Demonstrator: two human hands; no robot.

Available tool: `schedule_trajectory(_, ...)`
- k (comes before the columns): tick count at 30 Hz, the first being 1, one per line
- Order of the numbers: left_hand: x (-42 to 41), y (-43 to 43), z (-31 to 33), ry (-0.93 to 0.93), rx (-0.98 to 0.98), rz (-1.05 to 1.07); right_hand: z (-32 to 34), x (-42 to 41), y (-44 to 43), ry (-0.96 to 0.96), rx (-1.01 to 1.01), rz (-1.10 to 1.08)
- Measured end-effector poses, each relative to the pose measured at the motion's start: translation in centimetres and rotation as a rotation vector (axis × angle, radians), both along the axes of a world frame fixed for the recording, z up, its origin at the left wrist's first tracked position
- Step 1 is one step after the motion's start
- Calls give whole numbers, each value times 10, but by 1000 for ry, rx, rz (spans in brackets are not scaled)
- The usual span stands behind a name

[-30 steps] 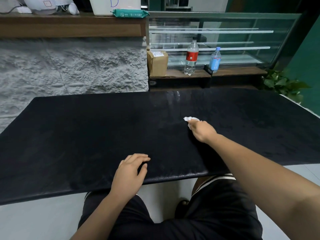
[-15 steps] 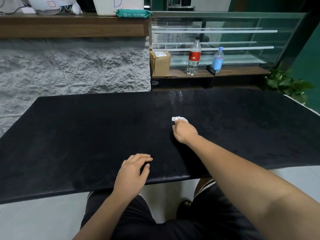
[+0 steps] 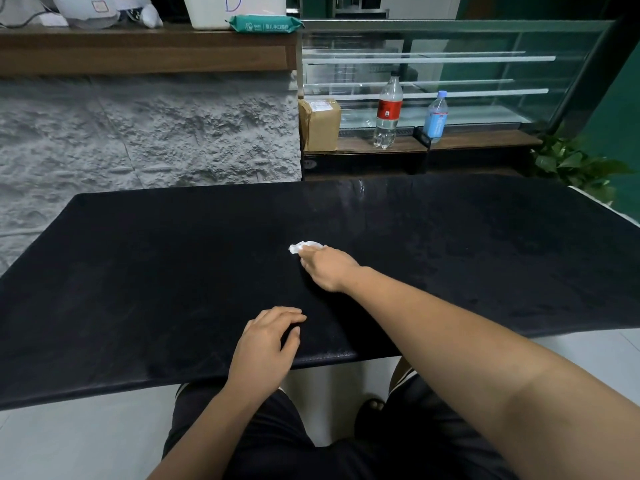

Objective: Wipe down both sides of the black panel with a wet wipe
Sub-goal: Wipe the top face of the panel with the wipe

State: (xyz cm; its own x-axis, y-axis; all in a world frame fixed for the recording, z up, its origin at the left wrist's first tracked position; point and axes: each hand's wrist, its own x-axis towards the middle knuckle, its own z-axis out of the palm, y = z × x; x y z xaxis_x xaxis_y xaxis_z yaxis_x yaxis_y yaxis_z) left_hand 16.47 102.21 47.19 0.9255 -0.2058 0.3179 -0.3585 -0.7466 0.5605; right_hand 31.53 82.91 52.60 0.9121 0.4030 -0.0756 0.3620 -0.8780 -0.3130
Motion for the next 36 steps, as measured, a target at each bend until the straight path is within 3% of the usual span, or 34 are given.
schedule_trajectory(22, -1, 0, 0, 21, -11, 7, 15, 14, -143, 58, 2, -373)
schedule_trajectory(31, -1, 0, 0, 24, -7, 10, 15, 30, -116, 114, -4, -530)
schedule_trajectory(36, -2, -1, 2, 22, -20, 10, 15, 37, -80, 91, -1, -403)
